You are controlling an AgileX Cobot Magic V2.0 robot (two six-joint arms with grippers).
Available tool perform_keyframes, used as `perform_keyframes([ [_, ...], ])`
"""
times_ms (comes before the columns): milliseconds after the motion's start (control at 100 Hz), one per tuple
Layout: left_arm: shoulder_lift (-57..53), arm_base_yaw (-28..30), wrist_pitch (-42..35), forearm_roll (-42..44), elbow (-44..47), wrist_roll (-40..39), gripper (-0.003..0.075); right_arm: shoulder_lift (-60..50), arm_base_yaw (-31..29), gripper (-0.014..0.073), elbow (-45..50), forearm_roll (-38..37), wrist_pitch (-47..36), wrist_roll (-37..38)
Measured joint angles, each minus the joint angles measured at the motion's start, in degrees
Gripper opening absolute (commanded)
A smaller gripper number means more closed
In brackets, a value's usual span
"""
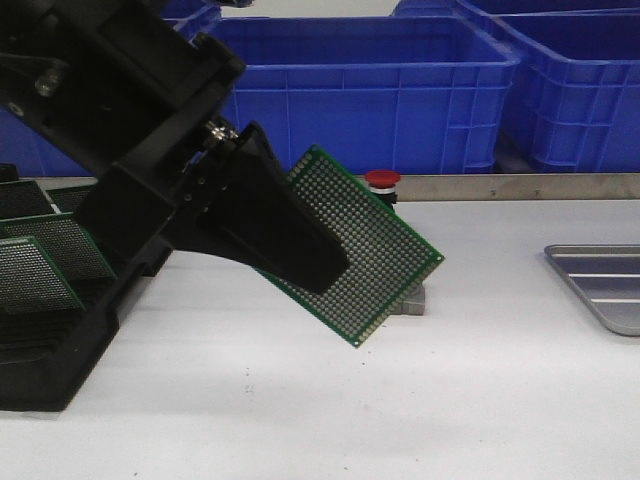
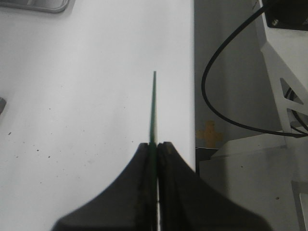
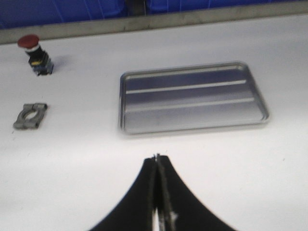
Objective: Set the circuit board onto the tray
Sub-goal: 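Lift the green circuit board up out of the rack with the left gripper, then bring the right gripper to the board and grasp its edge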
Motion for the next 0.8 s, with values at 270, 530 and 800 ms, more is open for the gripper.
perform_keyframes([
  [270, 0.0, 0.0, 0.0, 0.0, 0.0, 0.0, -0.0017, 15.4, 0.0, 0.0069, -5.4, 21.0, 4.4, -23.2],
  [530, 0.0, 0.0, 0.0, 0.0, 0.0, 0.0, -0.0017, 29.1, 0.0, 0.0418, -5.4, 48.8, 5.4, -60.2],
  [800, 0.0, 0.0, 0.0, 0.0, 0.0, 0.0, -0.0017, 41.9, 2.4, 0.0415, -5.8, 68.4, 11.1, -98.3],
])
